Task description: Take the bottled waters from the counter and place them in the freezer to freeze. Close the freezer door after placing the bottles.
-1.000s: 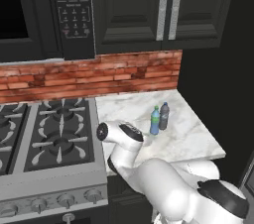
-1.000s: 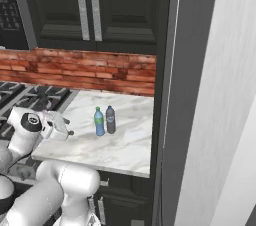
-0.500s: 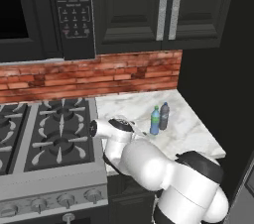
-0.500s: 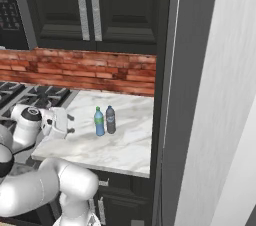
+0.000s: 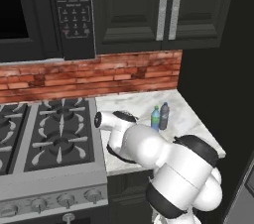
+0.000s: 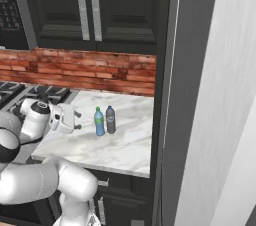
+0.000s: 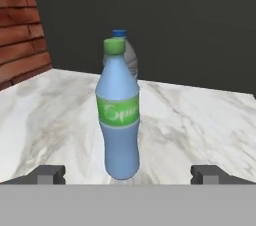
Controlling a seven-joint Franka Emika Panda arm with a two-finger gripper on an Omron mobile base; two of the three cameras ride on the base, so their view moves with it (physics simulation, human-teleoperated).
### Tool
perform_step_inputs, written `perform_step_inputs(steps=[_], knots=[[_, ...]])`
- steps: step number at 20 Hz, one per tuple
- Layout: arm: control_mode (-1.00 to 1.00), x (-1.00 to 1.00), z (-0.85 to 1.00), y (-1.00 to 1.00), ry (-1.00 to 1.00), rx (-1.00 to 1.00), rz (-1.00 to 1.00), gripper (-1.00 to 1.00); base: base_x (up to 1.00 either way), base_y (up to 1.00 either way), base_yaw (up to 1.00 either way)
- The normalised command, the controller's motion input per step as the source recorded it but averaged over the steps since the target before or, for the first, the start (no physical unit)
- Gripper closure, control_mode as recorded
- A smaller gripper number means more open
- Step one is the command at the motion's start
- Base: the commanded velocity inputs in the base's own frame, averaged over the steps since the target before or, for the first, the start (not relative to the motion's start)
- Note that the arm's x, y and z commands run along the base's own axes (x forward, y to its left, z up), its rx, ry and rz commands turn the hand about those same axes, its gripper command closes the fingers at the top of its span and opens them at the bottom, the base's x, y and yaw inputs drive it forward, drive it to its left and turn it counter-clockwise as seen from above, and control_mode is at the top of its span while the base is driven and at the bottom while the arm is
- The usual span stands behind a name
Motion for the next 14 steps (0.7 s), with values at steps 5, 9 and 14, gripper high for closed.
perform_step_inputs(steps=[5,9,14], knots=[[-1.0,0.01,0.0,-0.19,0.0,0.0,0.0,-1.0,0.0,0.0,0.0],[-1.0,0.0,0.0,-0.22,0.0,0.0,0.0,-1.0,0.0,0.0,0.0],[-1.0,0.01,0.0,-0.27,0.0,0.0,0.0,-1.0,0.0,0.0,0.0]])
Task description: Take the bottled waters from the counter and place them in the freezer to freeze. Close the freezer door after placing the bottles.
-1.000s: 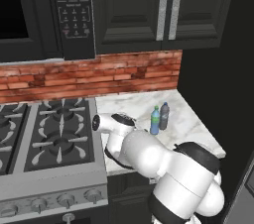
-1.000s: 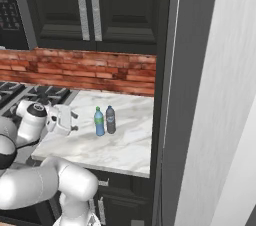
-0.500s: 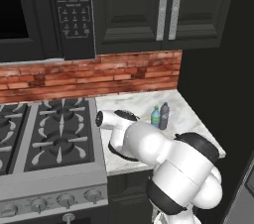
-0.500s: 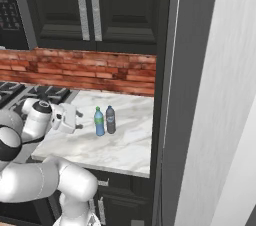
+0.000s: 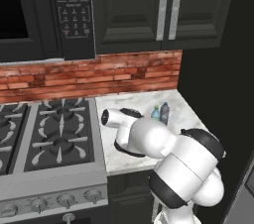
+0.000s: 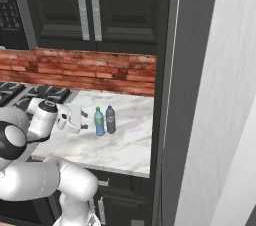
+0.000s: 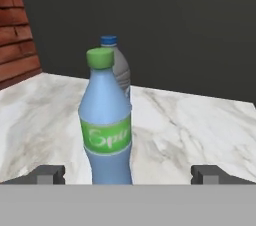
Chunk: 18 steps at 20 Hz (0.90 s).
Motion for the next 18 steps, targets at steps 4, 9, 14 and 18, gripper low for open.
perform_step_inputs(steps=[4,9,14,18], knots=[[-1.0,0.08,0.0,-0.15,0.0,0.0,0.0,-1.0,0.0,0.0,0.0],[-1.0,0.15,0.0,-0.09,0.0,0.0,0.0,-1.0,0.0,0.0,0.0],[-1.0,0.08,0.0,0.0,0.0,0.0,0.0,-1.0,0.0,0.0,0.0],[-1.0,0.04,0.0,0.0,0.0,0.0,0.0,-1.0,0.0,0.0,0.0]])
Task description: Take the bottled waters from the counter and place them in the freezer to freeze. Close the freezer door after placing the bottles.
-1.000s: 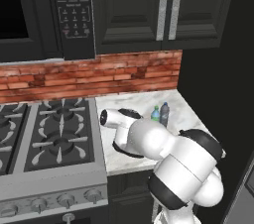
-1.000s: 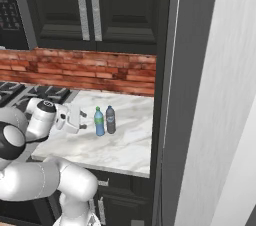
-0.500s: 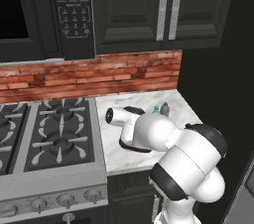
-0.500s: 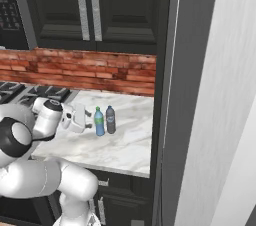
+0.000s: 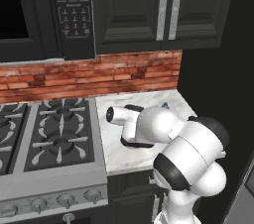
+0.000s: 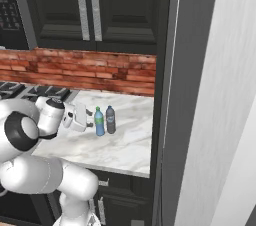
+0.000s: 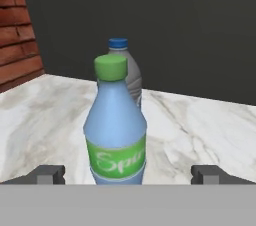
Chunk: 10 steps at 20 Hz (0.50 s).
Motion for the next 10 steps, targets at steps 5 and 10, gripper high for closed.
perform_step_inputs(steps=[5,10], knots=[[-1.0,0.0,0.0,0.0,0.0,0.0,0.0,-1.0,0.0,0.0,0.0],[-1.0,0.0,0.0,-0.07,0.0,0.0,0.0,-1.0,0.0,0.0,0.0]])
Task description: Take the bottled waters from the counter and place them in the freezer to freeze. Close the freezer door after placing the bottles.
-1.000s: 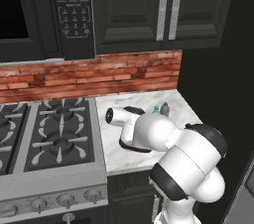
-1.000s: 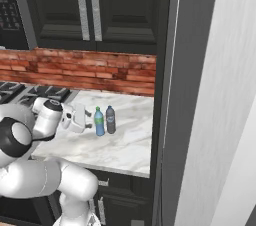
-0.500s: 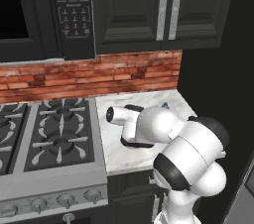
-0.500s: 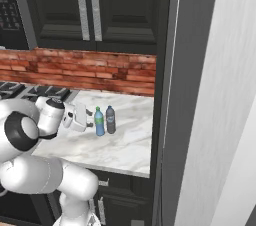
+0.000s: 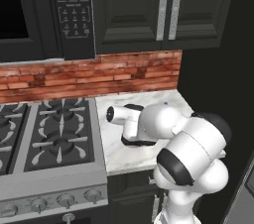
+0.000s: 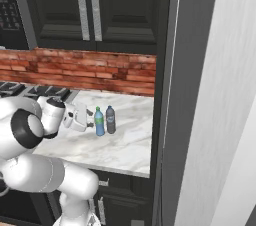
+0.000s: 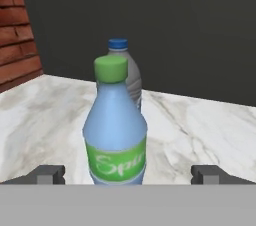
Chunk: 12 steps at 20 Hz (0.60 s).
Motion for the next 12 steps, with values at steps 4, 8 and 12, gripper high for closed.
perform_step_inputs(steps=[4,8,12], knots=[[-1.0,0.0,0.0,-0.02,0.0,0.0,0.0,-1.0,0.0,0.0,0.0],[-1.0,0.0,0.0,-0.03,0.0,0.0,0.0,-1.0,0.0,0.0,0.0],[-1.0,0.0,0.0,-0.08,0.0,0.0,0.0,-1.0,0.0,0.0,0.0]])
